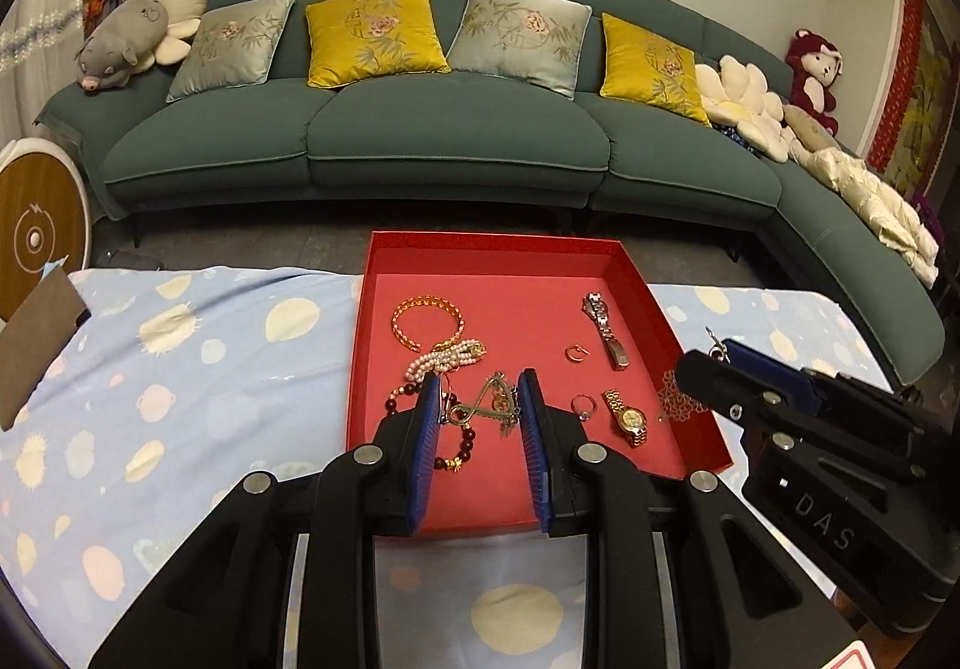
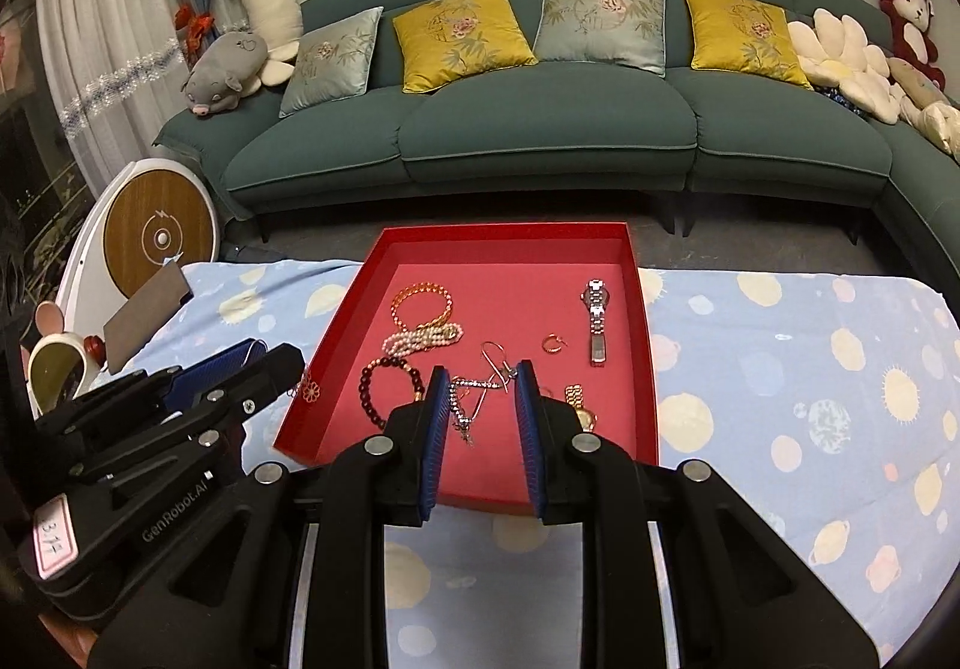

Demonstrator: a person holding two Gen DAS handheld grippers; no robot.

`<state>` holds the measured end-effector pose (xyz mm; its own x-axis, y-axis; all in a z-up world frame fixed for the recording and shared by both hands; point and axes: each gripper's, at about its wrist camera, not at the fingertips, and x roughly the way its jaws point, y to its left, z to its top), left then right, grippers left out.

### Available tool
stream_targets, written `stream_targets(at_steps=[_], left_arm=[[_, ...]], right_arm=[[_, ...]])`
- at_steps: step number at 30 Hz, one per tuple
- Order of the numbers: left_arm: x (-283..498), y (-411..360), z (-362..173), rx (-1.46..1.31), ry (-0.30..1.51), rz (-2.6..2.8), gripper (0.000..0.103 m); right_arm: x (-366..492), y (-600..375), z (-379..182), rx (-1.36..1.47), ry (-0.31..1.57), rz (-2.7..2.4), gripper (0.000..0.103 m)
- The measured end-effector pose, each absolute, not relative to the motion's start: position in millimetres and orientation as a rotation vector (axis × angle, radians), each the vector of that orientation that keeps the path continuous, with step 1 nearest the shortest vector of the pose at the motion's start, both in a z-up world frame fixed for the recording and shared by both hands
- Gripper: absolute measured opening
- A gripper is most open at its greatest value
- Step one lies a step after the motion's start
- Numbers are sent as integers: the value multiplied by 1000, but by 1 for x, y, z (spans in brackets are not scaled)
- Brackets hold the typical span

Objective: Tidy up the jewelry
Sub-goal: 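Carry both dangling earrings into the red box and open both tools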

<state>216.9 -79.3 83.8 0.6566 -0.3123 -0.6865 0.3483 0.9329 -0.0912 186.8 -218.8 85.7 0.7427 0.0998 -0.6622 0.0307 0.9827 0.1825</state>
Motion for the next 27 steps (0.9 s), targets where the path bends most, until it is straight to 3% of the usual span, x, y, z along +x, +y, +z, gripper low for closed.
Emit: stream_targets(at_steps=[4,27], left_arm=[[229,-93,79,139,729,-359,23],[299,-115,19,78,836,-336,24]], right_arm=[[213,-227,77,203,746,21,21],[280,-241,19,183,836,-4,21]])
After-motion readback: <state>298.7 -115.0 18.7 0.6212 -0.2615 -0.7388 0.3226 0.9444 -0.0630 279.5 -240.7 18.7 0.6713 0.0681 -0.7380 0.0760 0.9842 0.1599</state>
